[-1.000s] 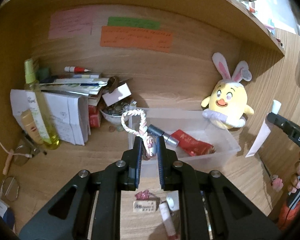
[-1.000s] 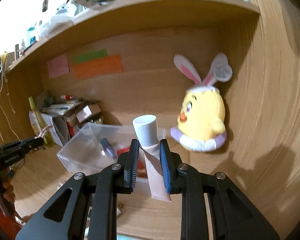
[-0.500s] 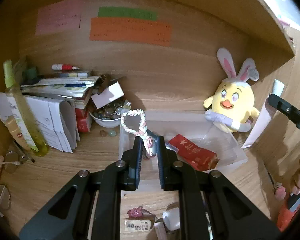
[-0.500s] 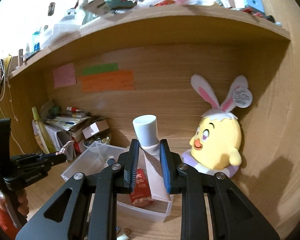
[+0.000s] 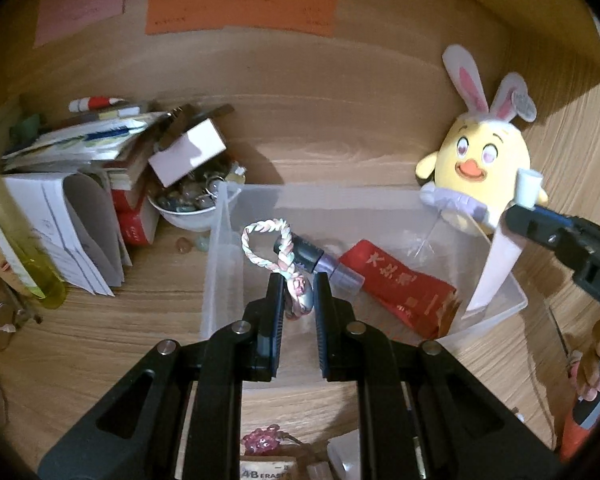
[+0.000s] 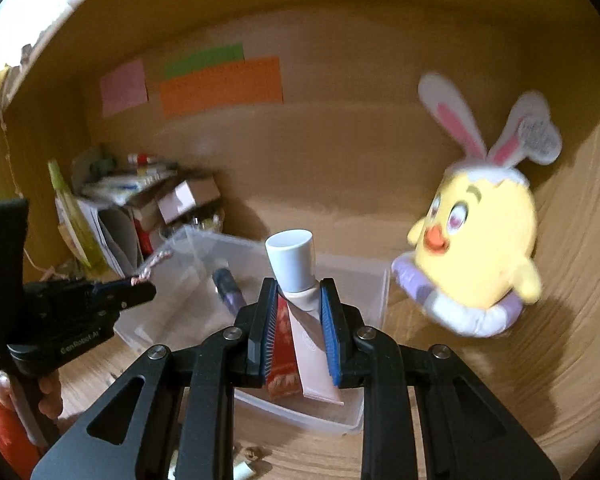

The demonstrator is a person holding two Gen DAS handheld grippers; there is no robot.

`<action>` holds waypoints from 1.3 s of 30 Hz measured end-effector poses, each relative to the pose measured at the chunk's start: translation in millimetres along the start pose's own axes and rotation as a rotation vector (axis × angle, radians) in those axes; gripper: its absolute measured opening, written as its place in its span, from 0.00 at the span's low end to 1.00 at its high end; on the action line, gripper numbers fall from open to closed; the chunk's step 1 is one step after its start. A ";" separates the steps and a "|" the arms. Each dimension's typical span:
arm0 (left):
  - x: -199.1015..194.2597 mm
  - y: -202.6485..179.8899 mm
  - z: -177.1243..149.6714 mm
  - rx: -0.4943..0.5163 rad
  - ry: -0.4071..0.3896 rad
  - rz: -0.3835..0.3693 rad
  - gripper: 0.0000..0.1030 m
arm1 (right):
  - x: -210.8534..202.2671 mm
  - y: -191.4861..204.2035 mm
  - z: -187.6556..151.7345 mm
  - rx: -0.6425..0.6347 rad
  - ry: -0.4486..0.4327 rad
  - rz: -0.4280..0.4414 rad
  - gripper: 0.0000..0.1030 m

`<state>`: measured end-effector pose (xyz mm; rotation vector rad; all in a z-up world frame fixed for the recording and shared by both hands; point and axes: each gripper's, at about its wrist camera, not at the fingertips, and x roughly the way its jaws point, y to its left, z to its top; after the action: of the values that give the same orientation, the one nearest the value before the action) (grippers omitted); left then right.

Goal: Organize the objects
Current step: 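Lift the pink tube and braided bracelet with both grippers over the bin, then open both grippers to release the pink tube and bracelet into the bin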

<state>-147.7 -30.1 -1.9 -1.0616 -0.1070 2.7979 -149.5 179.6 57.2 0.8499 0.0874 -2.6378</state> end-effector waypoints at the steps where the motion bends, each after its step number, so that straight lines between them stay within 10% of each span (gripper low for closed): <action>1: 1.8 -0.8 -0.3 0.003 0.004 0.001 0.13 | 4.3 -1.4 -1.5 0.002 0.018 0.008 0.19; 20: 22.9 -9.8 -7.4 0.026 0.072 -0.018 0.14 | 70.5 0.9 -11.5 -0.052 0.188 -0.018 0.19; 25: 19.5 -8.2 -7.2 0.018 0.063 -0.017 0.31 | 76.5 8.8 -14.3 -0.084 0.201 -0.035 0.19; 39: -19.1 -8.2 -3.2 0.020 -0.029 0.011 0.74 | 46.0 16.3 -11.2 -0.102 0.134 -0.062 0.72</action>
<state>-130.6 -25.0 9.2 -1.0208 -0.0765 2.8184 -171.9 151.4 22.5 1.0023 0.2851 -2.6050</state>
